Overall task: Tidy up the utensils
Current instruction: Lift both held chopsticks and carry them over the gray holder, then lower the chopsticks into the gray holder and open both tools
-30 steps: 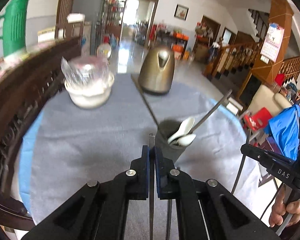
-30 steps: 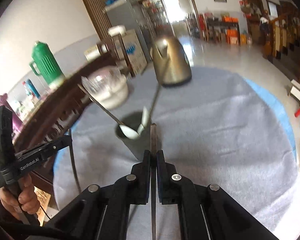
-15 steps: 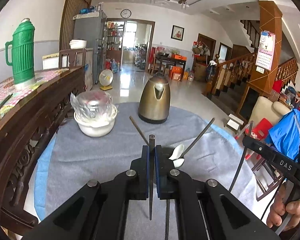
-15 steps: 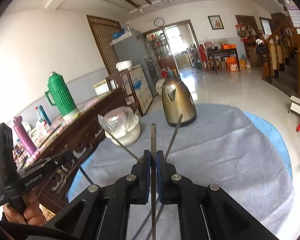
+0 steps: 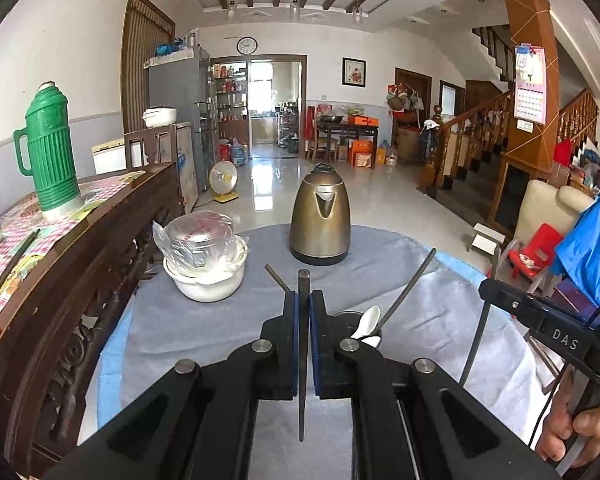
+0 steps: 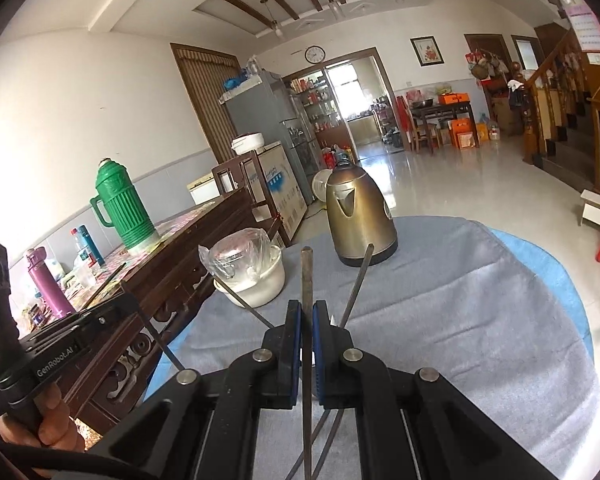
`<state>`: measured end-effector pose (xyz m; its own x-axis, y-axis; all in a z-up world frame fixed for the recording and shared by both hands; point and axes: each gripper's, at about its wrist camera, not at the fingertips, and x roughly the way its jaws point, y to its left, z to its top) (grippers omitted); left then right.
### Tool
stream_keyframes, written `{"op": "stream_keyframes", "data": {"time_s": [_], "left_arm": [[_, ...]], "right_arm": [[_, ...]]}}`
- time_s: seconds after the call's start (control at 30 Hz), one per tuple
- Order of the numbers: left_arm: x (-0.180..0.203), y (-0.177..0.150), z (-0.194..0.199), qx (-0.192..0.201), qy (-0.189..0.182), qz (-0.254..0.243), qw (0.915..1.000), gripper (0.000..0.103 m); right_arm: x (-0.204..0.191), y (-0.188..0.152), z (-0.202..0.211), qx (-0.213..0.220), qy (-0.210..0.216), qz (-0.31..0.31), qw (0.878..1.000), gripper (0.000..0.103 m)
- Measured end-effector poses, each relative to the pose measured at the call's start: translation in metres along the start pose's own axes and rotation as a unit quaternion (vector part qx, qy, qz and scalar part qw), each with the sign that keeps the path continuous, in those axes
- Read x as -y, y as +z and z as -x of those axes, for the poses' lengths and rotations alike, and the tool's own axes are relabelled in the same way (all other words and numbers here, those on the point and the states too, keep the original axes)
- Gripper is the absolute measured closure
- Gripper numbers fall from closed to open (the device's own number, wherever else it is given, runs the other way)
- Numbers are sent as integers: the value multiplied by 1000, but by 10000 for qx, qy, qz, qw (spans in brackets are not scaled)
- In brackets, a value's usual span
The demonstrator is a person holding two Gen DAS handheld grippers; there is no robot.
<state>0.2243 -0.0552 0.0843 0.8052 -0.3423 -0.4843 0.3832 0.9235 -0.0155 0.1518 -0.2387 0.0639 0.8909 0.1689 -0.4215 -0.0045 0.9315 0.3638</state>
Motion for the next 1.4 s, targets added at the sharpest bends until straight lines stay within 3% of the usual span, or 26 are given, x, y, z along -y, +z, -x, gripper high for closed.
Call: {"op": "stream_keyframes", "data": {"time_s": [0.9, 1.4], "left_arm": [[18, 41, 17, 356, 245, -348, 9985, 98], [20, 70, 32, 790, -31, -41, 9969, 98]], "right_arm": [[-7, 40, 15, 386, 70, 115, 9992, 97], [-12, 65, 20, 1029, 72, 85, 9946, 97]]}}
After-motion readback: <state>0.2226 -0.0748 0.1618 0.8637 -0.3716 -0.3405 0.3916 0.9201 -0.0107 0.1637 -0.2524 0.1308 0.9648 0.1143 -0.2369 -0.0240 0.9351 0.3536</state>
